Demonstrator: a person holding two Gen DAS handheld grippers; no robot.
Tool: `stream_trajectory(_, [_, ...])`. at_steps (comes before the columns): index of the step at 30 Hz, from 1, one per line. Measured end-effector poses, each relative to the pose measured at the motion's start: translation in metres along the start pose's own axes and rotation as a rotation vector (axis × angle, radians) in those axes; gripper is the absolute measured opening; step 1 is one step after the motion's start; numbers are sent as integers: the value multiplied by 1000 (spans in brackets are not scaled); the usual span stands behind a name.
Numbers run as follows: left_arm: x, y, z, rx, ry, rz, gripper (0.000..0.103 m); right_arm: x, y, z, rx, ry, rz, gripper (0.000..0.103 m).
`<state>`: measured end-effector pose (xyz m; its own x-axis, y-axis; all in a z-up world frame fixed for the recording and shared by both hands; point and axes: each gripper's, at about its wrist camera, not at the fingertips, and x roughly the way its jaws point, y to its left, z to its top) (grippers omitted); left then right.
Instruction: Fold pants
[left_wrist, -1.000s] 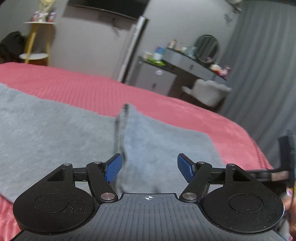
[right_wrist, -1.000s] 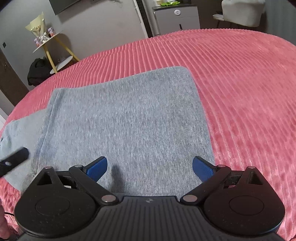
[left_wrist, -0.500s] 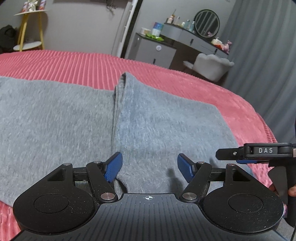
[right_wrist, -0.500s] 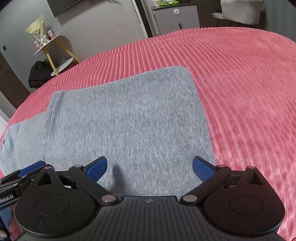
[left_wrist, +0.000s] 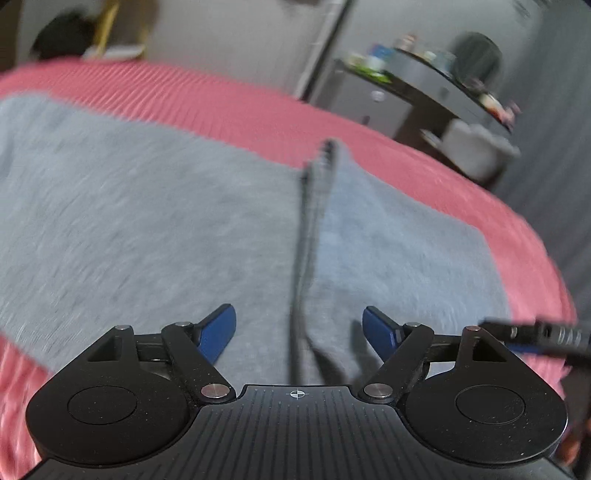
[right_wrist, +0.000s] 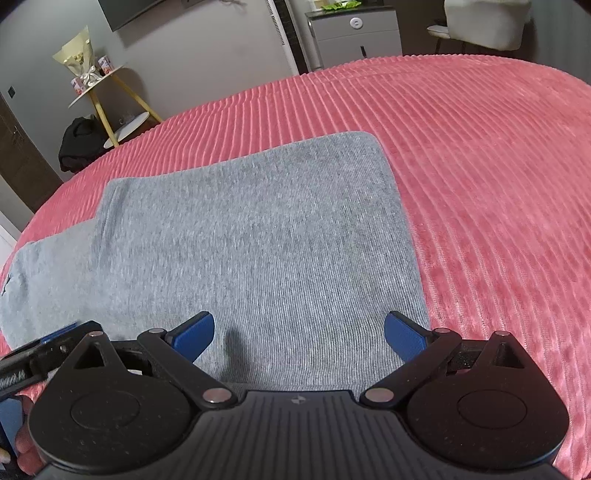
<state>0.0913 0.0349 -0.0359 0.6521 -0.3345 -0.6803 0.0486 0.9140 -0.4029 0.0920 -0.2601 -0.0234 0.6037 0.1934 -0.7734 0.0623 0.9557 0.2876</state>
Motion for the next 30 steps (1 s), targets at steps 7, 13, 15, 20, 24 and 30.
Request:
stream_trajectory(7, [-66, 72, 39, -407, -170, -21, 82, -2, 0, -1, 12, -7, 10, 99])
stream_trajectory(13, [-112, 177, 47, -679, -274, 62, 80, -3, -6, 0, 28, -8, 27, 99])
stream_trajectory(15, [-117, 210, 41, -776, -272, 66, 78, -2, -8, 0, 36, -11, 33, 99])
stream_trajectory(20, [-109, 266, 28, -943, -262, 0, 73, -2, -10, -1, 43, -13, 38, 99])
stream_trajectory(24, [-90, 280, 37, -909, -231, 1, 69, -2, -11, -1, 49, -14, 42, 99])
stream_trajectory(30, [-72, 290, 43, -868, -217, 55, 69, -2, -16, -1, 79, -24, 61, 99])
